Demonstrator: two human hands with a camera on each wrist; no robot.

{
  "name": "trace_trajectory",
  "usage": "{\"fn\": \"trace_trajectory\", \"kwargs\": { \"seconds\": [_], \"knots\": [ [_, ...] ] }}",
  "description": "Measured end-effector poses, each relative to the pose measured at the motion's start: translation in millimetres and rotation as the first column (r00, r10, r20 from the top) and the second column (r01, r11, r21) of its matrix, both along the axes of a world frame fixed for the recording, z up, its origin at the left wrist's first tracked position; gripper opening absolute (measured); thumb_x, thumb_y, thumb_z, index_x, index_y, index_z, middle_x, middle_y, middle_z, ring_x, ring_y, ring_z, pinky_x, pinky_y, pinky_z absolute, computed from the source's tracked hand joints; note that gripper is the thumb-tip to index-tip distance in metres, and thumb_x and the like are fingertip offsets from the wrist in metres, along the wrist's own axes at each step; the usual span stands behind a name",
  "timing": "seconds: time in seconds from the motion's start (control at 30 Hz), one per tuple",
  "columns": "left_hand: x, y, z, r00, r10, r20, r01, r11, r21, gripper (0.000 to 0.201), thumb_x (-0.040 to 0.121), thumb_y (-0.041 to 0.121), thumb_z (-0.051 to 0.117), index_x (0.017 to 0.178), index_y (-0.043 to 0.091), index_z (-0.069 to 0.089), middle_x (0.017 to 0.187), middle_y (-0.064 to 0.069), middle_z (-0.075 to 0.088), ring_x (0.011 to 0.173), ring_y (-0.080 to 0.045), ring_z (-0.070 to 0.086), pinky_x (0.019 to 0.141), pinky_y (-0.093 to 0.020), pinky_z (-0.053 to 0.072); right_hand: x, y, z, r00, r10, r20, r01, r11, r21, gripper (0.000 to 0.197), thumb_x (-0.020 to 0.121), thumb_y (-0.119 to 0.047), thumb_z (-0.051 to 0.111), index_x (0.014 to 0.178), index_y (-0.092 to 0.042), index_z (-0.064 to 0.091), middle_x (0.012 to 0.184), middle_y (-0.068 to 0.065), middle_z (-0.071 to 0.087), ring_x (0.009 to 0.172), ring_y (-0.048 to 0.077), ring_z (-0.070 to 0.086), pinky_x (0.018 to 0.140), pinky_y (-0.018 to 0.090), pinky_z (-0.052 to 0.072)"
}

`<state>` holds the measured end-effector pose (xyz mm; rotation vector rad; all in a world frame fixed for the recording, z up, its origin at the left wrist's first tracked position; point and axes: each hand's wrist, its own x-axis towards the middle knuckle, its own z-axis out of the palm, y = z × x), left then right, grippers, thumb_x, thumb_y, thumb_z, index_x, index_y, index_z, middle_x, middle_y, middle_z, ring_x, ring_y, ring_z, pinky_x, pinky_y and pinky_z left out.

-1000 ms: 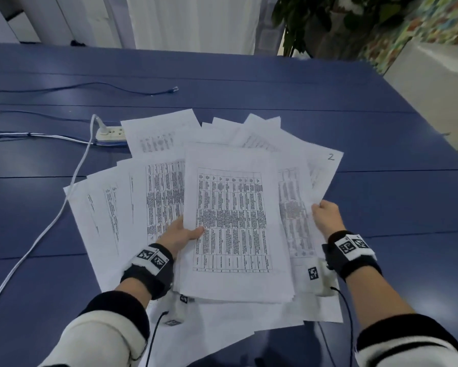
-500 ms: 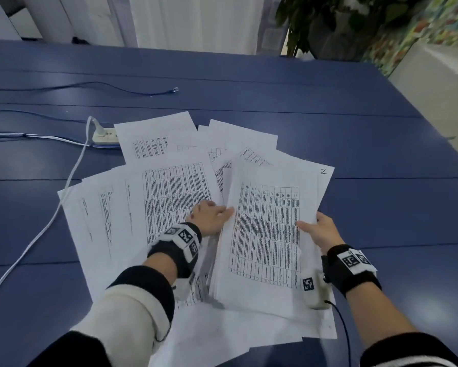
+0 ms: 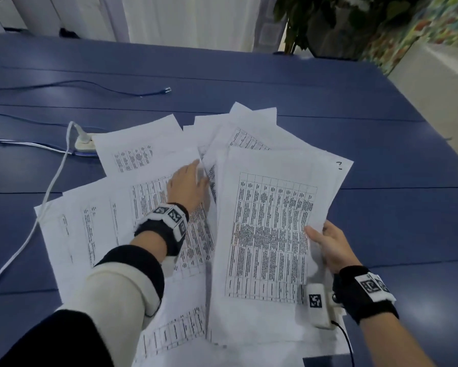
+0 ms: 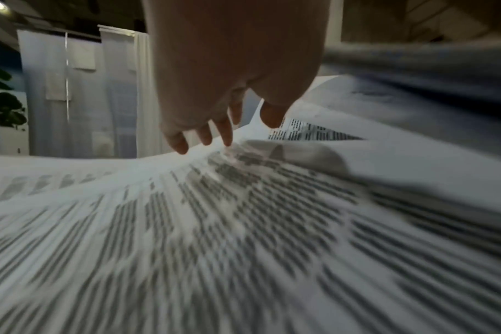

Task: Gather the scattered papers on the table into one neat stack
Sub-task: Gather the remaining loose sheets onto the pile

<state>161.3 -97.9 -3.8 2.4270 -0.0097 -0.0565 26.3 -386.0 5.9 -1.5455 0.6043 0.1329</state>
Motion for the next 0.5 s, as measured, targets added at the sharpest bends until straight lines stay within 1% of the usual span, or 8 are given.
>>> {"fn": "trace_trajectory", "kwargs": {
  "seconds": [0.07, 0.13, 0.23, 0.27, 0.33, 0.4, 0.43, 0.5],
  "knots": [
    [22, -8, 7, 0.998, -0.014, -0.060, 0.009, 0.996, -0.087, 0.055, 0.093, 0.025, 0.044, 0.144, 0.016, 0.025, 0.139, -0.010, 0.047, 0.128, -0.032, 0.043, 0.105, -0.049, 0.034, 1, -2, 3, 1.000, 0.023, -0.004, -0.023, 0.999, 0.026, 0.019, 0.091, -0.005, 0.052, 0.106, -0.015, 0.058, 0.103, -0.002, 0.066, 0.094, 0.010, 0.062, 0.072, 0.022, 0.046],
    [37, -13, 12, 0.990, 0.010, -0.141, -0.022, 0.996, -0.088, 0.057, 0.093, 0.024, 0.046, 0.144, 0.014, 0.022, 0.139, -0.012, 0.048, 0.128, -0.033, 0.042, 0.106, -0.048, 0.032, 2, -4, 2, 1.000, 0.029, -0.008, -0.029, 0.998, 0.049, 0.018, 0.089, -0.007, 0.055, 0.105, -0.015, 0.059, 0.103, -0.001, 0.068, 0.093, 0.010, 0.064, 0.074, 0.023, 0.047],
    [54, -17, 16, 0.988, -0.023, -0.156, 0.027, 0.999, 0.022, 0.052, 0.090, 0.018, 0.046, 0.140, 0.016, 0.030, 0.140, -0.012, 0.044, 0.129, -0.035, 0.037, 0.106, -0.048, 0.031, 6, -9, 1, 0.999, 0.053, -0.010, -0.052, 0.996, 0.074, 0.039, 0.074, -0.023, 0.072, 0.110, -0.011, 0.060, 0.107, 0.003, 0.071, 0.099, 0.017, 0.067, 0.089, 0.032, 0.047],
    [57, -19, 19, 0.986, -0.064, -0.156, 0.073, 0.996, 0.051, 0.050, 0.090, 0.016, 0.047, 0.138, 0.017, 0.034, 0.139, -0.012, 0.046, 0.128, -0.034, 0.039, 0.106, -0.045, 0.030, 7, -10, 0, 0.998, 0.057, -0.017, -0.056, 0.996, 0.066, 0.040, 0.075, -0.022, 0.071, 0.111, -0.011, 0.060, 0.108, 0.003, 0.071, 0.101, 0.017, 0.067, 0.091, 0.034, 0.046],
    [63, -21, 21, 0.980, -0.134, -0.144, 0.138, 0.990, 0.018, 0.043, 0.089, 0.011, 0.048, 0.131, 0.014, 0.044, 0.132, -0.012, 0.053, 0.123, -0.032, 0.047, 0.103, -0.040, 0.035, 10, -11, -2, 0.999, 0.045, -0.011, -0.044, 0.998, 0.042, 0.025, 0.085, -0.011, 0.060, 0.110, -0.013, 0.061, 0.107, 0.000, 0.071, 0.098, 0.014, 0.067, 0.088, 0.032, 0.048],
    [62, -23, 25, 0.973, -0.153, -0.172, 0.139, 0.986, -0.088, 0.034, 0.089, 0.006, 0.046, 0.122, 0.005, 0.054, 0.122, -0.017, 0.060, 0.108, -0.034, 0.057, 0.090, -0.035, 0.045, 13, -11, -5, 1.000, 0.000, 0.006, 0.000, 1.000, 0.021, 0.020, 0.089, -0.009, 0.056, 0.105, -0.016, 0.063, 0.102, -0.002, 0.072, 0.091, 0.011, 0.069, 0.079, 0.028, 0.050],
    [60, -23, 25, 0.963, -0.167, -0.211, 0.139, 0.980, -0.143, 0.031, 0.089, 0.004, 0.047, 0.119, 0.001, 0.056, 0.116, -0.019, 0.062, 0.094, -0.033, 0.060, 0.079, -0.033, 0.047, 14, -12, -7, 1.000, -0.024, 0.009, 0.024, 1.000, 0.014, 0.018, 0.090, -0.009, 0.055, 0.103, -0.017, 0.063, 0.101, -0.001, 0.072, 0.088, 0.013, 0.070, 0.076, 0.028, 0.052],
    [49, -24, 23, 0.934, -0.197, -0.296, 0.149, 0.973, -0.179, 0.028, 0.090, 0.002, 0.049, 0.115, -0.004, 0.059, 0.098, -0.018, 0.065, 0.065, -0.024, 0.055, 0.058, -0.024, 0.044, 14, -13, -11, 0.997, -0.072, 0.000, 0.072, 0.997, 0.017, 0.015, 0.091, -0.009, 0.054, 0.100, -0.018, 0.063, 0.100, 0.002, 0.070, 0.085, 0.015, 0.068, 0.071, 0.025, 0.056]
  ]
}}
